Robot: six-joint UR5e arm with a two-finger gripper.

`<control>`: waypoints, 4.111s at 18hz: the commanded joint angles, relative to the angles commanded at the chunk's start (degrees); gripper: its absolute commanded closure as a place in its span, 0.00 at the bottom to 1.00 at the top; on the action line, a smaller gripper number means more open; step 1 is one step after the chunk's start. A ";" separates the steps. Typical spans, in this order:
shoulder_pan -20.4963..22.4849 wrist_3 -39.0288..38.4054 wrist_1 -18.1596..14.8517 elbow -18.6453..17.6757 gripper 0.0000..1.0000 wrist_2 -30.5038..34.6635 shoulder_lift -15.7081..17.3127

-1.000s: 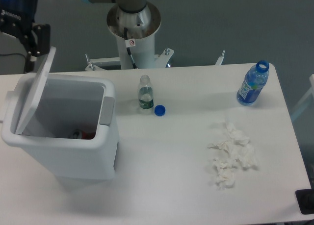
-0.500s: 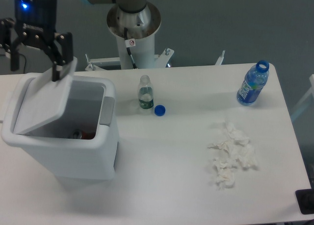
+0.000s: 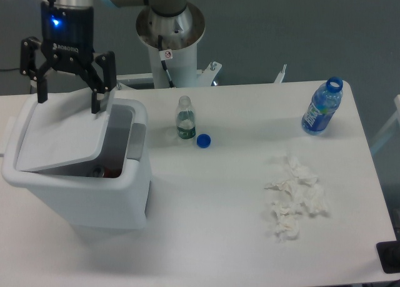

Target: Close the trash can

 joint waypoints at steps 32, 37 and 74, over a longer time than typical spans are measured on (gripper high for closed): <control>2.99 6.24 -0.09 -0.61 0.00 -0.09 -3.96; 2.81 5.89 0.00 -0.62 0.00 -0.17 -4.04; 3.34 6.33 0.00 -0.44 0.00 -0.18 -5.45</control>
